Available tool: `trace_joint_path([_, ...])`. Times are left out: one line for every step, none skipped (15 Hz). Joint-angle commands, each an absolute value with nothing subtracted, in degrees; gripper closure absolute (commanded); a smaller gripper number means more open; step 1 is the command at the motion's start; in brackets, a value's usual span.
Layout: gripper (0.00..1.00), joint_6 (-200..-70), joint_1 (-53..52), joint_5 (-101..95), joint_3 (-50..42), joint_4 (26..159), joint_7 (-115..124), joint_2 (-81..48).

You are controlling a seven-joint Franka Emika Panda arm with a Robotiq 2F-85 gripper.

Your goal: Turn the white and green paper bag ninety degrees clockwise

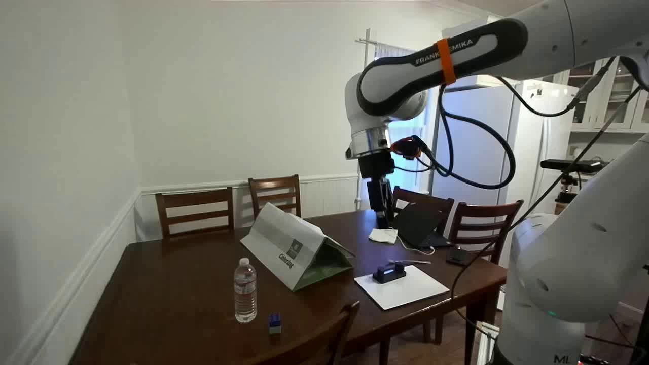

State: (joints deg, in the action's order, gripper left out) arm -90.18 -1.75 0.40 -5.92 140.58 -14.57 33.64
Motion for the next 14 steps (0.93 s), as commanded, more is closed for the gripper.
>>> trace_joint_path([0.00, -90.1, -1.4, 0.5, -5.6, 140.5, -14.7, 33.6])
trace_joint_path([0.00, -90.1, -1.4, 0.5, -5.6, 140.5, -14.7, 33.6])
trace_joint_path([0.00, -90.1, -1.4, 0.5, -5.6, 140.5, -14.7, 33.6])
trace_joint_path([0.00, -90.1, -1.4, 0.5, -5.6, 140.5, -14.7, 33.6])
trace_joint_path([0.00, -90.1, -1.4, 0.5, -5.6, 140.5, -14.7, 33.6])
trace_joint_path([0.00, -90.1, -1.4, 0.5, -5.6, 140.5, -14.7, 33.6])
trace_joint_path([0.00, -90.1, -1.4, 0.5, -5.6, 140.5, -14.7, 33.6])
trace_joint_path([0.00, -90.1, -1.4, 0.5, -5.6, 140.5, -14.7, 33.6])
trace_joint_path([0.00, -90.1, -1.4, 0.5, -5.6, 140.5, -14.7, 33.6])
trace_joint_path([0.00, -90.1, -1.4, 0.5, -5.6, 140.5, -14.7, 33.6])
trace_joint_path([0.00, -90.1, -1.4, 0.5, -5.6, 140.5, -14.7, 33.6])
trace_joint_path([0.00, -90.1, -1.4, 0.5, -5.6, 140.5, -14.7, 33.6])
trace_joint_path([0.00, -90.1, -1.4, 0.5, -5.6, 140.5, -14.7, 33.6])
trace_joint_path([0.00, -93.5, -1.3, 0.9, -5.9, 139.9, -14.8, 32.0])
